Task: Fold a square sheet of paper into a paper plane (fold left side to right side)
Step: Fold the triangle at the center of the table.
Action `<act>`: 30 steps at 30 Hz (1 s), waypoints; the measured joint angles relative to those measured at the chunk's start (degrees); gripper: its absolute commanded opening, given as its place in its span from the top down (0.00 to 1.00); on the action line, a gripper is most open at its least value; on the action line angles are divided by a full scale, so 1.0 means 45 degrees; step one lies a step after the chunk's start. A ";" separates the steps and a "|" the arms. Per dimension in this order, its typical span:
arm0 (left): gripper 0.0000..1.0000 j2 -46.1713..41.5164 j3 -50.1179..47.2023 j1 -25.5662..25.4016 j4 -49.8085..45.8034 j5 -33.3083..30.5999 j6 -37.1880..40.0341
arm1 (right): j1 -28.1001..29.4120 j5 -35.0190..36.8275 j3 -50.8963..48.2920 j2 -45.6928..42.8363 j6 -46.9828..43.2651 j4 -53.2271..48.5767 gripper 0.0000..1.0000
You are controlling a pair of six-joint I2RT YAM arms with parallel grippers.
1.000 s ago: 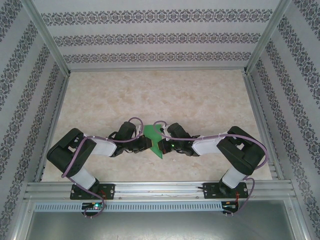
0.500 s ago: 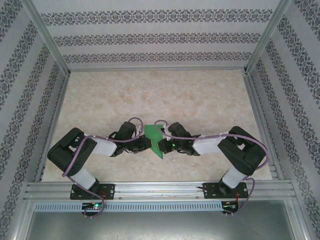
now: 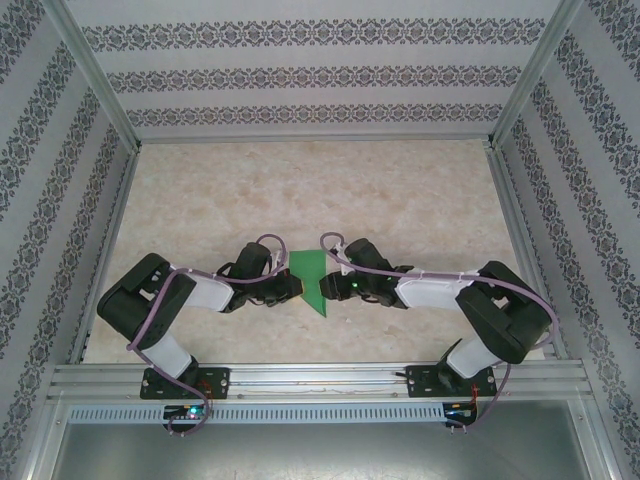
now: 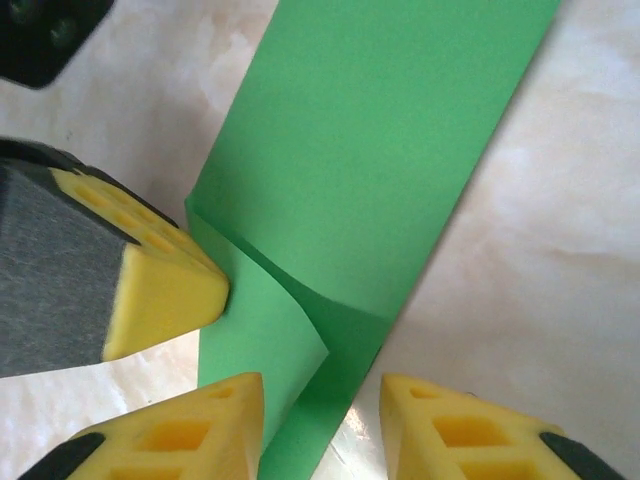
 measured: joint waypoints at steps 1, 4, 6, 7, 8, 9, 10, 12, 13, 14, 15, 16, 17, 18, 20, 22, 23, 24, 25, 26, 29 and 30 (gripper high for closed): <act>0.92 0.0029 0.0015 0.0019 0.0000 0.0078 -0.0034 | -0.0029 -0.0010 0.0000 -0.0233 0.0010 -0.0194 0.64; 0.92 0.0078 0.0044 0.0058 -0.0010 0.0175 -0.0068 | -0.0087 -0.0180 0.0000 -0.0942 0.0155 -0.0709 0.70; 0.92 0.0102 0.0078 0.0092 -0.0044 0.0233 -0.0073 | -0.0117 -0.0529 0.0000 -0.1311 0.0384 -0.0981 0.78; 0.92 0.0102 0.0097 0.0092 -0.0083 0.0243 -0.0073 | -0.0112 -0.0821 0.0000 -0.1481 0.0602 -0.1044 0.82; 0.93 0.0107 0.0121 0.0092 -0.0126 0.0248 -0.0073 | -0.0112 -0.1141 0.0000 -0.1564 0.0869 -0.1078 0.86; 0.93 0.0107 0.0141 0.0092 -0.0185 0.0248 -0.0073 | -0.0107 -0.1457 0.0000 -0.1588 0.1107 -0.1083 0.90; 0.93 0.0107 0.0165 0.0092 -0.0243 0.0248 -0.0068 | -0.0102 -0.1729 0.0000 -0.1579 0.1311 -0.1088 0.94; 0.93 0.0107 0.0233 0.0092 -0.0393 0.0248 -0.0073 | 0.0034 -0.2390 0.0005 -0.1477 0.1880 -0.1064 0.97; 0.93 0.0107 0.0257 0.0092 -0.0442 0.0248 -0.0068 | 0.0126 -0.2565 0.0015 -0.1389 0.2045 -0.1035 0.97; 0.93 0.0107 0.0282 0.0092 -0.0495 0.0238 -0.0068 | 0.0306 -0.2754 0.0039 -0.1239 0.2239 -0.1001 0.97; 0.93 0.0107 0.0321 0.0092 -0.0583 0.0243 -0.0068 | 0.0500 -0.2871 0.0078 -0.1064 0.2361 -0.0991 0.97; 0.93 0.0107 0.0350 0.0092 -0.0651 0.0238 -0.0068 | 0.0646 -0.2948 0.0131 -0.0903 0.2472 -0.0991 0.98; 0.93 0.0107 0.0389 0.0092 -0.0738 0.0238 -0.0068 | 0.0811 -0.3026 0.0209 -0.0680 0.2584 -0.0996 0.98; 0.93 0.0107 0.0413 0.0092 -0.0792 0.0233 -0.0068 | 0.0933 -0.3070 0.0277 -0.0481 0.2652 -0.0986 0.98; 0.93 0.0107 0.0466 0.0092 -0.0903 0.0233 -0.0063 | 0.1078 -0.3123 0.0423 -0.0117 0.2701 -0.0991 0.99; 0.93 0.0107 0.0534 0.0092 -0.1064 0.0228 -0.0063 | 0.1098 -0.3123 0.0554 0.0194 0.2759 -0.0996 0.99; 0.93 0.0107 0.0583 0.0092 -0.1161 0.0228 -0.0058 | 0.1098 -0.3118 0.0607 0.0316 0.2793 -0.0996 0.99; 0.93 0.0107 0.0612 0.0092 -0.1234 0.0223 -0.0058 | 0.1098 -0.3109 0.0651 0.0413 0.2837 -0.0991 0.99; 0.93 0.0107 0.0641 0.0092 -0.1287 0.0223 -0.0058 | 0.1098 -0.3104 0.0675 0.0471 0.2875 -0.0996 0.99; 0.93 0.0107 0.0665 0.0092 -0.1365 0.0219 -0.0058 | 0.1098 -0.3075 0.0690 0.0515 0.2885 -0.0996 0.99; 0.93 0.0107 0.0738 0.0092 -0.1515 0.0214 -0.0053 | 0.1098 -0.3011 0.0695 0.0607 0.2924 -0.1010 0.99; 0.93 0.0107 0.0758 0.0092 -0.1559 0.0209 -0.0053 | 0.1098 -0.2977 0.0695 0.0646 0.2929 -0.1010 0.99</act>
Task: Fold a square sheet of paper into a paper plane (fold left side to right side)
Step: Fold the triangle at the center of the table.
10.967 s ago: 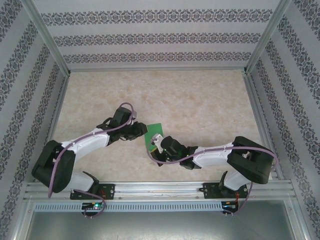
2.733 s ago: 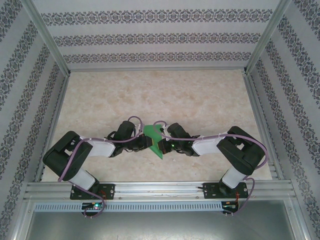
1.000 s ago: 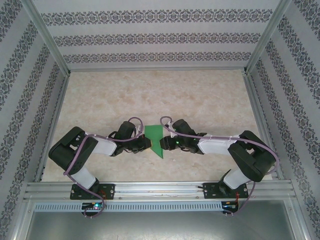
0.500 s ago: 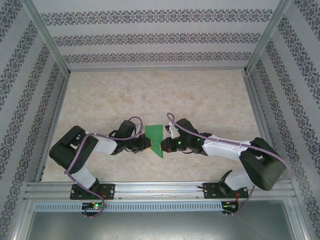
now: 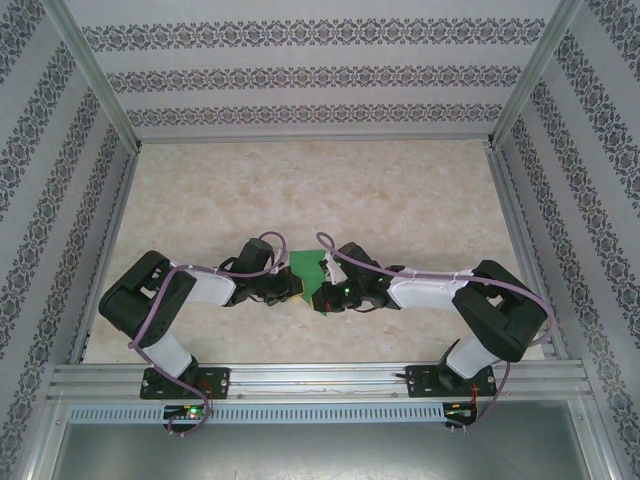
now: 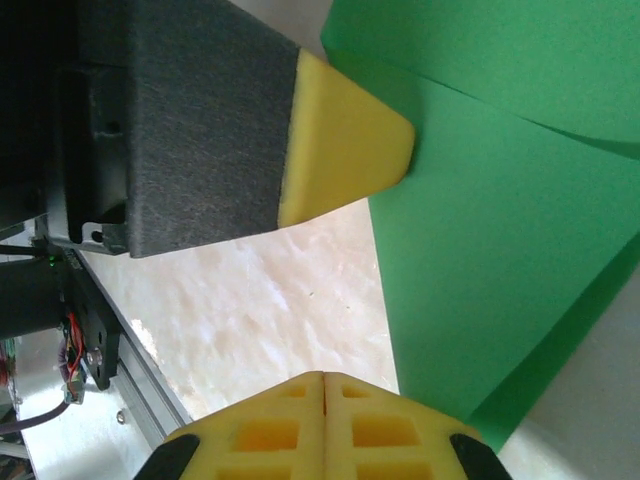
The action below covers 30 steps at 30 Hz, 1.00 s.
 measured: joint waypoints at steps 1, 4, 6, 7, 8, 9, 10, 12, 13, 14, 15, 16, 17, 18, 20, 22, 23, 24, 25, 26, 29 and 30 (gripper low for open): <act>0.93 0.0000 0.0005 0.0000 -0.0015 0.0000 0.0000 | 0.0000 0.0010 0.0000 0.0029 0.0000 -0.0005 0.99; 0.93 0.0000 0.0049 0.0000 -0.0112 -0.0015 0.0005 | 0.0000 0.0083 0.0000 0.0141 0.0044 -0.0049 0.99; 0.93 0.0000 0.0073 0.0000 -0.0165 -0.0024 0.0005 | 0.0000 0.0131 -0.0005 0.0248 0.0053 -0.0063 0.99; 0.93 0.0000 0.0078 0.0000 -0.0175 -0.0024 0.0010 | 0.0000 0.0151 -0.0005 0.0291 0.0058 -0.0083 0.99; 0.93 0.0000 0.0083 0.0000 -0.0185 -0.0024 0.0010 | 0.0000 0.0170 -0.0005 0.0340 0.0068 -0.0087 0.99; 0.93 0.0005 0.0083 0.0000 -0.0185 -0.0024 0.0010 | 0.0000 0.0194 -0.0005 0.0379 0.0083 -0.0087 0.99; 0.93 0.0000 0.0083 0.0000 -0.0189 -0.0024 0.0019 | 0.0000 0.0199 -0.0005 0.0408 0.0092 -0.0087 0.99; 0.93 0.0005 0.0083 0.0000 -0.0189 -0.0024 0.0039 | 0.0000 0.0233 -0.0005 0.0442 0.0092 -0.0087 0.99; 0.93 0.0005 0.0083 0.0000 -0.0189 -0.0024 0.0039 | 0.0000 0.0243 -0.0005 0.0452 0.0097 -0.0087 1.00; 0.93 0.0000 0.0083 0.0000 -0.0189 -0.0024 0.0044 | 0.0000 0.0272 -0.0010 0.0457 0.0092 -0.0087 1.00; 0.93 0.0000 0.0083 0.0000 -0.0189 -0.0024 0.0044 | 0.0005 0.0296 -0.0010 0.0457 0.0097 -0.0087 0.99; 0.93 0.0000 0.0083 0.0000 -0.0189 -0.0024 0.0044 | 0.0019 0.0296 -0.0010 0.0466 0.0097 -0.0087 1.00; 0.93 0.0000 0.0083 0.0000 -0.0189 -0.0024 0.0044 | 0.0019 0.0301 -0.0010 0.0481 0.0092 -0.0087 1.00; 0.93 0.0000 0.0083 0.0000 -0.0189 -0.0024 0.0044 | 0.0019 0.0301 -0.0010 0.0525 0.0097 -0.0087 1.00; 0.93 0.0000 0.0083 0.0000 -0.0189 -0.0024 0.0044 | 0.0019 0.0301 -0.0010 0.0622 0.0102 -0.0087 1.00; 0.93 0.0005 0.0083 0.0000 -0.0189 -0.0024 0.0044 | 0.0019 0.0301 -0.0015 0.0733 0.0151 -0.0083 1.00; 0.93 0.0005 0.0083 0.0000 -0.0194 -0.0024 0.0044 | 0.0019 0.0296 -0.0015 0.0787 0.0189 -0.0083 1.00; 0.93 0.0005 0.0083 0.0000 -0.0194 -0.0024 0.0044 | 0.0019 0.0301 -0.0015 0.0826 0.0214 -0.0083 1.00; 0.93 0.0005 0.0083 0.0000 -0.0194 -0.0024 0.0044 | 0.0019 0.0301 -0.0015 0.0855 0.0238 -0.0083 1.00; 0.93 0.0000 0.0083 0.0000 -0.0194 -0.0024 0.0044 | 0.0019 0.0301 -0.0015 0.0865 0.0282 -0.0083 1.00; 0.93 0.0000 0.0083 0.0000 -0.0194 -0.0024 0.0044 | 0.0019 0.0301 -0.0019 0.0869 0.0301 -0.0083 1.00; 0.93 0.0000 0.0083 0.0000 -0.0194 -0.0024 0.0044 | 0.0019 0.0301 -0.0019 0.0884 0.0316 -0.0078 1.00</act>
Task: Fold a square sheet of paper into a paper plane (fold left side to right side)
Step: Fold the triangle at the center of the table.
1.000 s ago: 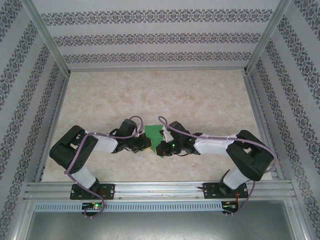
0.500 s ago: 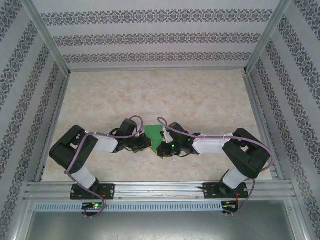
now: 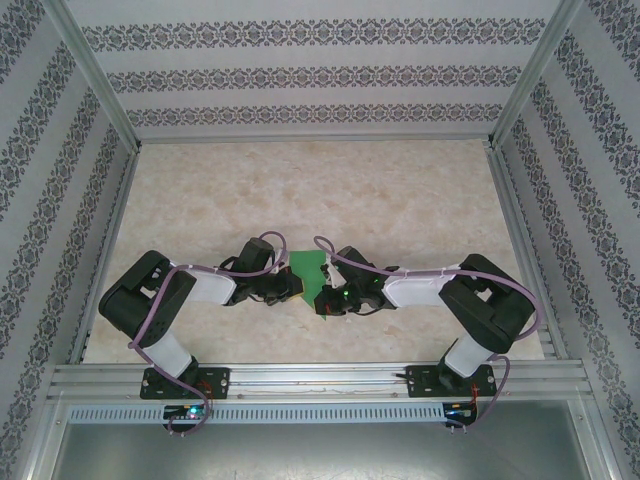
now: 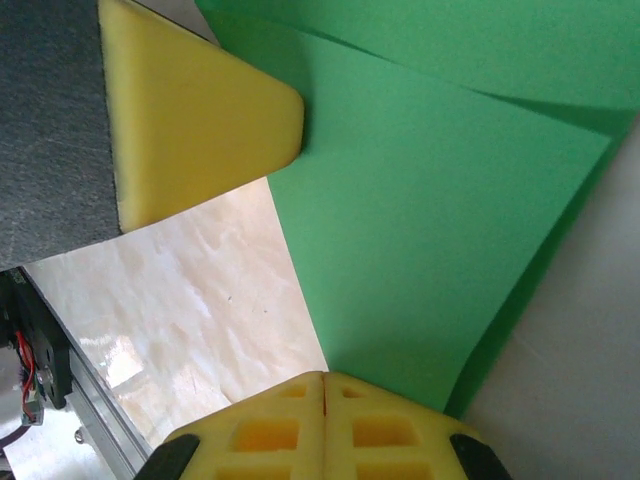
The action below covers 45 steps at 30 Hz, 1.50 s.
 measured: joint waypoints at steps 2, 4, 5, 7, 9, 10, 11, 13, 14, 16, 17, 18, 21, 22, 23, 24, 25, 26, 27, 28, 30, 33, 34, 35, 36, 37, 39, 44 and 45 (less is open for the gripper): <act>0.93 0.0005 0.0005 0.0000 0.0000 0.0000 0.0005 | 0.0000 0.0000 0.0000 0.0049 0.0010 0.0005 1.00; 0.93 0.0005 0.0015 0.0000 -0.0019 0.0000 0.0005 | 0.0000 0.0000 0.0000 0.0102 0.0010 0.0024 1.00; 0.93 0.0005 0.0024 0.0000 -0.0044 0.0000 0.0005 | 0.0000 0.0000 0.0005 0.0141 0.0010 0.0044 1.00; 0.93 0.0005 0.0039 0.0000 -0.0078 -0.0005 0.0005 | 0.0000 -0.0005 0.0000 0.0170 0.0015 0.0068 1.00; 0.92 0.0005 0.0053 0.0000 -0.0097 -0.0005 0.0005 | 0.0000 -0.0005 -0.0015 0.0180 0.0024 0.0102 1.00; 0.92 0.0005 0.0058 0.0000 -0.0112 0.0000 0.0005 | -0.0005 -0.0010 -0.0039 0.0180 0.0039 0.0141 1.00; 0.92 0.0005 0.0063 0.0000 -0.0126 -0.0005 0.0005 | -0.0005 -0.0010 -0.0058 0.0180 0.0063 0.0185 1.00; 0.92 0.0000 0.0107 0.0000 -0.0204 -0.0005 0.0010 | -0.0010 -0.0029 -0.0121 0.0180 0.0083 0.0287 1.00; 0.91 0.0000 0.0151 0.0000 -0.0291 -0.0005 0.0015 | -0.0034 -0.0068 -0.0160 0.0180 0.0102 0.0355 1.00; 0.90 -0.0039 0.0219 -0.0010 -0.0452 -0.0024 0.0053 | -0.0097 -0.0175 -0.0248 0.0189 0.0126 0.0505 1.00; 0.90 -0.0092 0.0257 -0.0029 -0.0559 -0.0073 0.0073 | -0.0121 -0.0253 -0.0287 0.0204 0.0151 0.0593 1.00; 0.89 -0.0165 0.0311 -0.0068 -0.0670 -0.0151 0.0102 | -0.0151 -0.0321 -0.0325 0.0214 0.0155 0.0675 1.00; 0.89 -0.0442 0.0418 -0.0223 -0.1049 -0.0529 0.0291 | -0.0287 -0.0520 -0.0476 0.0228 0.0165 0.0937 1.00; 0.89 -0.0544 0.0418 -0.0306 -0.1156 -0.0743 0.0393 | -0.0291 -0.0563 -0.0520 0.0228 0.0160 0.1015 1.00; 0.89 -0.0646 0.0418 -0.0364 -0.1253 -0.0947 0.0461 | -0.0350 -0.0597 -0.0554 0.0228 0.0155 0.1083 1.00; 0.90 -0.0801 0.0413 -0.0442 -0.1428 -0.1205 0.0583 | -0.0374 -0.0651 -0.0578 0.0233 0.0151 0.1122 1.00; 0.91 -0.0986 0.0413 -0.0447 -0.1588 -0.1384 0.0670 | -0.0427 -0.0695 -0.0607 0.0238 0.0141 0.1156 1.00; 0.91 -0.1209 0.0398 -0.0466 -0.1705 -0.1588 0.0733 | -0.0452 -0.0753 -0.0627 0.0238 0.0126 0.1161 1.00; 0.91 -0.1496 0.0350 -0.0486 -0.1768 -0.1768 0.0782 | -0.0466 -0.0792 -0.0646 0.0238 0.0097 0.1185 1.00; 0.91 -0.1792 0.0282 -0.0525 -0.1787 -0.1914 0.0821 | -0.0510 -0.0831 -0.0670 0.0238 0.0058 0.1214 1.00; 0.91 -0.2336 0.0117 -0.0714 -0.1792 -0.2147 0.0894 | -0.0549 -0.0899 -0.0719 0.0238 0.0015 0.1277 1.00; 0.91 -0.2657 -0.0063 -0.1209 -0.1695 -0.2297 0.0923 | -0.0622 -0.1044 -0.0729 0.0296 -0.0029 0.1331 1.00; 0.91 -0.2637 -0.0097 -0.1394 -0.1647 -0.2327 0.0923 | -0.0622 -0.1083 -0.0729 0.0311 -0.0039 0.1341 1.00; 0.91 -0.2613 -0.0136 -0.1530 -0.1603 -0.2327 0.0923 | -0.0622 -0.1088 -0.0729 0.0311 -0.0044 0.1345 1.00; 0.91 -0.2579 -0.0165 -0.1676 -0.1554 -0.2331 0.0923 | -0.0622 -0.1088 -0.0729 0.0311 -0.0049 0.1345 1.00; 0.91 -0.2497 -0.0175 -0.1797 -0.1457 -0.2336 0.0923 | -0.0622 -0.1093 -0.0729 0.0316 -0.0049 0.1345 1.00; 0.92 -0.2297 -0.0175 -0.1928 -0.1224 -0.2351 0.0923 | -0.0627 -0.1117 -0.0729 0.0335 -0.0049 0.1355 1.00; 0.92 -0.1622 -0.0175 -0.1943 -0.0690 -0.2472 0.0928 | -0.0699 -0.1258 -0.0724 0.0384 -0.0053 0.1394 1.00; 0.92 -0.1472 -0.0175 -0.1943 -0.0597 -0.2521 0.0928 | -0.0704 -0.1258 -0.0724 0.0384 -0.0049 0.1389 1.00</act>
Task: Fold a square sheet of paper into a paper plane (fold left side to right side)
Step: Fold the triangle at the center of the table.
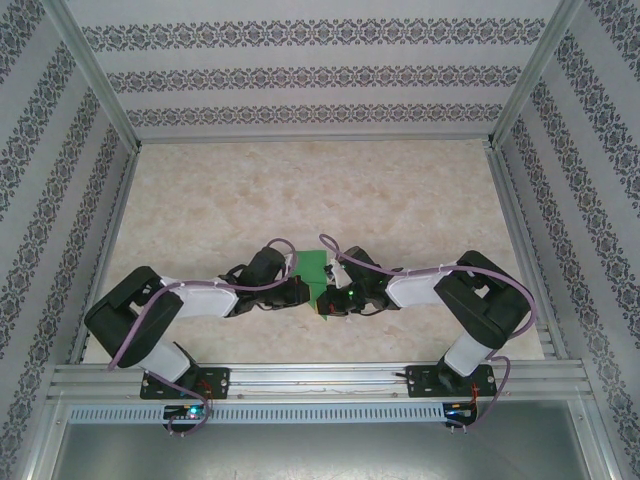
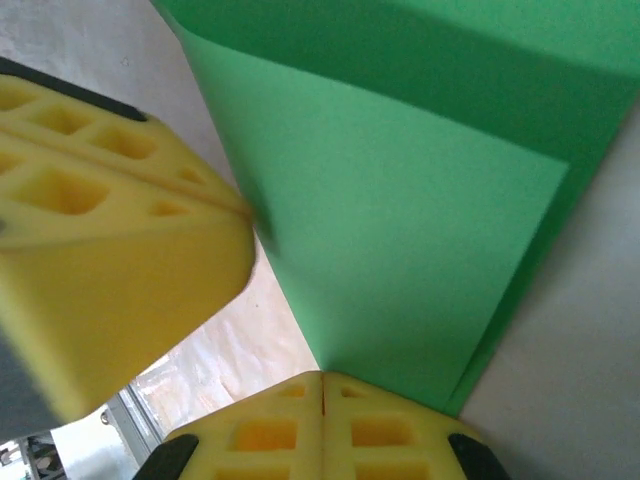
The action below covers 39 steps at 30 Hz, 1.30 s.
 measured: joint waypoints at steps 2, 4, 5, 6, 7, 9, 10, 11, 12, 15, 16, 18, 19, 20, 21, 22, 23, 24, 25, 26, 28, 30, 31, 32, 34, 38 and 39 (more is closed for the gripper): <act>0.92 0.0194 0.0000 0.0000 0.0141 -0.0063 0.0000 | 0.0000 -0.0005 0.0000 0.0000 -0.0005 0.0005 1.00; 0.92 0.0335 0.0000 0.0000 0.0306 -0.0136 0.0010 | 0.0000 -0.0005 0.0000 0.0000 -0.0005 0.0000 1.00; 0.92 0.0369 0.0000 0.0000 0.0335 -0.0155 0.0034 | 0.0000 -0.0005 0.0000 0.0005 -0.0005 0.0000 1.00; 0.92 0.0393 0.0000 0.0000 0.0345 -0.0189 0.0039 | 0.0000 -0.0005 0.0000 0.0005 -0.0005 0.0000 1.00; 0.92 0.0413 0.0005 0.0000 0.0350 -0.0204 0.0044 | 0.0000 -0.0005 0.0000 0.0010 -0.0005 0.0000 1.00; 0.92 0.0413 0.0010 -0.0005 0.0345 -0.0248 0.0078 | 0.0000 -0.0010 0.0000 0.0010 -0.0010 0.0000 1.00; 0.93 0.0418 0.0019 -0.0005 0.0335 -0.0282 0.0087 | 0.0000 -0.0010 0.0000 0.0010 -0.0034 -0.0005 1.00; 0.93 0.0427 0.0029 -0.0005 0.0330 -0.0311 0.0087 | 0.0000 -0.0010 0.0000 0.0010 -0.0044 -0.0005 1.00; 0.93 0.0437 0.0029 -0.0005 0.0330 -0.0340 0.0092 | 0.0000 -0.0010 0.0000 0.0010 -0.0049 -0.0010 1.00; 0.93 0.0447 0.0034 -0.0044 0.0330 -0.0389 0.0087 | 0.0000 -0.0015 0.0010 0.0010 -0.0097 -0.0044 1.00; 0.93 0.0452 0.0034 -0.0063 0.0330 -0.0427 0.0087 | 0.0000 -0.0019 0.0010 0.0010 -0.0126 -0.0049 1.00; 0.93 0.0452 0.0034 -0.0063 0.0330 -0.0442 0.0087 | 0.0000 -0.0034 0.0010 0.0015 -0.0175 -0.0053 1.00; 0.93 0.0452 0.0034 -0.0058 0.0330 -0.0471 0.0087 | 0.0000 -0.0063 0.0010 0.0019 -0.0214 -0.0053 1.00; 0.93 0.0452 0.0034 -0.0058 0.0330 -0.0481 0.0092 | 0.0000 -0.0068 0.0010 0.0019 -0.0233 -0.0053 1.00; 0.93 0.0452 0.0034 -0.0049 0.0330 -0.0486 0.0092 | 0.0000 -0.0068 0.0010 0.0019 -0.0238 -0.0058 1.00; 0.93 0.0447 0.0034 -0.0049 0.0330 -0.0481 0.0087 | 0.0000 -0.0073 0.0010 0.0019 -0.0243 -0.0058 1.00; 0.93 0.0452 0.0034 -0.0039 0.0330 -0.0481 0.0092 | 0.0000 -0.0073 0.0010 0.0019 -0.0243 -0.0058 1.00; 0.93 0.0452 0.0034 -0.0019 0.0330 -0.0466 0.0092 | 0.0000 -0.0073 0.0010 0.0019 -0.0248 -0.0058 1.00; 0.93 0.0452 0.0029 0.0019 0.0330 -0.0418 0.0102 | 0.0000 -0.0078 0.0010 0.0019 -0.0257 -0.0058 1.00; 0.93 0.0466 0.0034 0.0049 0.0330 -0.0369 0.0126 | 0.0000 -0.0083 0.0010 0.0019 -0.0282 -0.0058 1.00; 0.93 0.0476 0.0029 0.0126 0.0335 -0.0272 0.0151 | 0.0000 -0.0087 0.0010 0.0019 -0.0287 -0.0058 1.00; 0.93 0.0515 0.0029 0.0262 0.0340 -0.0068 0.0194 | 0.0000 -0.0092 0.0010 0.0019 -0.0287 -0.0058 1.00; 0.93 0.0534 0.0034 0.0364 0.0345 0.0015 0.0228 | 0.0000 -0.0092 0.0010 0.0019 -0.0287 -0.0063 1.00; 0.93 0.0549 0.0034 0.0466 0.0355 0.0083 0.0267 | 0.0000 -0.0092 0.0010 0.0019 -0.0287 -0.0063 1.00; 0.93 0.0573 0.0034 0.0724 0.0379 0.0223 0.0364 | 0.0000 -0.0092 0.0010 0.0019 -0.0291 -0.0068 1.00; 0.93 0.0602 0.0034 0.1307 0.0423 0.0384 0.0563 | 0.0000 -0.0092 0.0010 0.0019 -0.0287 -0.0073 1.00; 0.93 0.0607 0.0034 0.1452 0.0427 0.0413 0.0622 | 0.0000 -0.0092 0.0010 0.0019 -0.0291 -0.0078 1.00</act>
